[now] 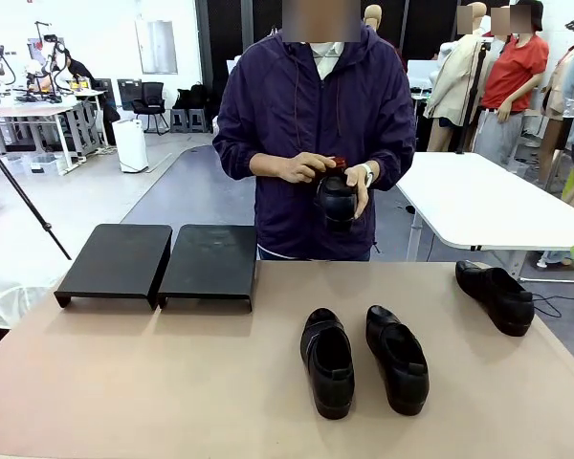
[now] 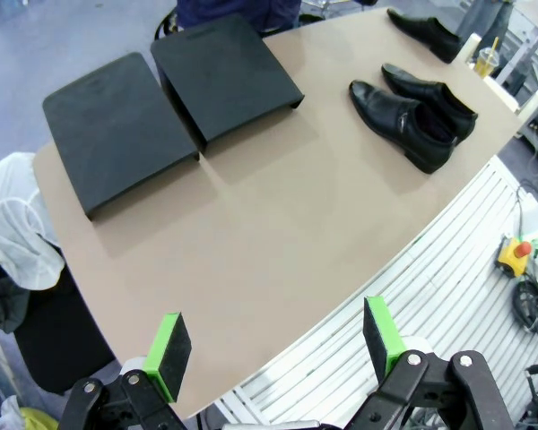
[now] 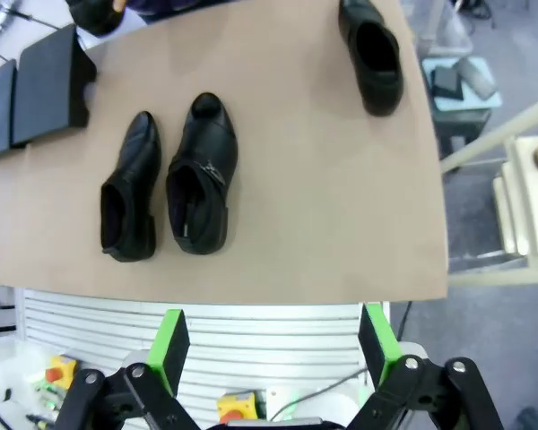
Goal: Organize the shoes by placing them on the stand.
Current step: Pick up one Shoe and place it in the middle of the table.
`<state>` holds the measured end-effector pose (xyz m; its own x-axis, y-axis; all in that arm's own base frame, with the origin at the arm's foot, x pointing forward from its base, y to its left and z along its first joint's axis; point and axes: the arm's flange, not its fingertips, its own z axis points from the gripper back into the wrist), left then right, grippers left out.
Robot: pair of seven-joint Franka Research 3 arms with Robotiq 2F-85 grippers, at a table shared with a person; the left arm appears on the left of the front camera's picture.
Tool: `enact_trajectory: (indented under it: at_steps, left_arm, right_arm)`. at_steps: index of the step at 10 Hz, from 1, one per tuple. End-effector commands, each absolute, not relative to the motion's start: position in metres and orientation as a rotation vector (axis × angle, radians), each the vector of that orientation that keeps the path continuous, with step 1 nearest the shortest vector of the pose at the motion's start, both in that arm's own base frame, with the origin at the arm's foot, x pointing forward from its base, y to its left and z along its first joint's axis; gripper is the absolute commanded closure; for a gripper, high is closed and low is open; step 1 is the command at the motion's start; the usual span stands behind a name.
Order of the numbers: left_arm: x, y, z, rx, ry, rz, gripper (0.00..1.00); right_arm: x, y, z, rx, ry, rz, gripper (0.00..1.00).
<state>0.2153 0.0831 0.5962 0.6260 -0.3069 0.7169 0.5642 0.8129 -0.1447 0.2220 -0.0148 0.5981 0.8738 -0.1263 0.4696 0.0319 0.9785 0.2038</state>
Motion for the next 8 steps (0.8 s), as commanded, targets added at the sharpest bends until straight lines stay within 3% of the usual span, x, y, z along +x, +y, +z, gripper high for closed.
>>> enact_trajectory:
  at_steps: [1, 4, 8]
  left_arm:
    - [0.213, 0.082, 0.597, -0.39, -0.743, -0.511, 0.0]
    - [0.213, 0.082, 0.597, -0.39, -0.743, -0.511, 0.0]
    - [0.213, 0.082, 0.597, -0.39, -0.743, -0.511, 0.0]
  right_arm:
    - [0.261, 0.01, 0.583, 0.184, -0.502, -0.007, 0.0]
    - [0.304, 0.039, 0.567, 0.172, -0.429, 0.075, 0.0]
    - [0.272, -0.026, 0.579, 0.19, -0.457, -0.089, 0.0]
